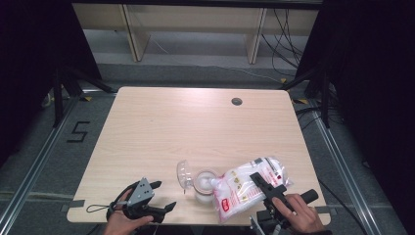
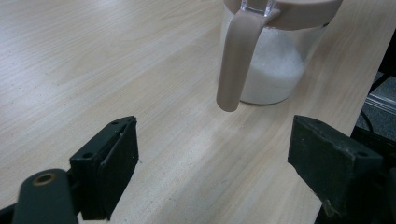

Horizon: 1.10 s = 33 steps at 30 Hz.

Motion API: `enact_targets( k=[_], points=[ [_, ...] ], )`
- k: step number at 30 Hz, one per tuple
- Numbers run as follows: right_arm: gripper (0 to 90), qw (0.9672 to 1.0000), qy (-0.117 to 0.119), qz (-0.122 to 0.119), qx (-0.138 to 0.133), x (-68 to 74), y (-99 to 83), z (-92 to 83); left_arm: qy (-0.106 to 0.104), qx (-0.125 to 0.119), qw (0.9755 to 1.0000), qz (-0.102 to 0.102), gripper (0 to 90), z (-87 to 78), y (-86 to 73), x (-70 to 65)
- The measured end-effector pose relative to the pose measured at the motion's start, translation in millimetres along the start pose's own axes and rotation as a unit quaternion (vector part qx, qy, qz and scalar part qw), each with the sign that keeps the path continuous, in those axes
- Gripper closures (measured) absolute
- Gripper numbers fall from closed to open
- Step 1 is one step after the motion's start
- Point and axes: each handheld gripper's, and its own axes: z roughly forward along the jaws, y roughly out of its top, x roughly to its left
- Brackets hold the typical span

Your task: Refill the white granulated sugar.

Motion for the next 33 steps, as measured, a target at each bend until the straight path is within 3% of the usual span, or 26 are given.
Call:
enact_targets(
  k=[3, 6, 12, 14, 18, 20, 23, 26, 27, 33],
  points=[
    [72.1, 0.9999, 0.002, 0.010, 0.003, 1.3, -0.3, -0.3, -0.001, 0.001, 1.0000, 0.000, 15.8, 0.0, 0.0, 0.1],
    [72.1, 0.9999, -0.009, -0.008, -0.005, -1.9, -0.3, -0.1, 0.002, 0.001, 1.0000, 0.000, 15.8, -0.3, 0.1, -0.2],
    [72.1, 0.9999, -0.008, -0.011, -0.004, -2.7, -1.3, -0.4, 0.000, 0.001, 1.0000, 0.000, 15.8, 0.0, 0.1, 0.0],
    [72.1, 1.0000, -0.002, 0.001, 0.003, -0.8, -1.6, -1.0, 0.000, 0.000, 1.0000, 0.000, 15.8, 0.0, 0.0, 0.0],
    [72.1, 1.0000, -0.002, 0.000, 0.003, -1.1, -1.5, -1.2, -0.001, 0.002, 1.0000, 0.000, 15.8, -0.1, 0.1, 0.1],
    [72.1, 0.9999, -0.008, -0.014, -0.004, -3.2, -1.3, -0.7, -0.002, 0.003, 1.0000, 0.000, 15.8, -0.1, 0.2, 0.1],
    [72.1, 0.9999, -0.007, -0.015, -0.003, -3.0, -1.2, -0.6, 0.000, 0.000, 1.0000, 0.001, 15.8, 0.0, 0.0, 0.0],
    [72.1, 0.9999, -0.006, -0.015, -0.001, -3.0, -1.4, -0.9, 0.000, 0.000, 1.0000, 0.000, 15.8, 0.0, 0.1, -0.1],
    [72.1, 1.0000, -0.001, -0.004, 0.006, -1.5, -1.6, -1.7, -0.001, 0.002, 1.0000, 0.000, 15.8, -0.1, 0.2, 0.1],
    [72.2, 0.9997, -0.007, -0.024, 0.008, -4.3, -0.5, -2.4, -0.002, 0.003, 1.0000, 0.000, 15.8, -0.1, 0.2, 0.3]
  ],
)
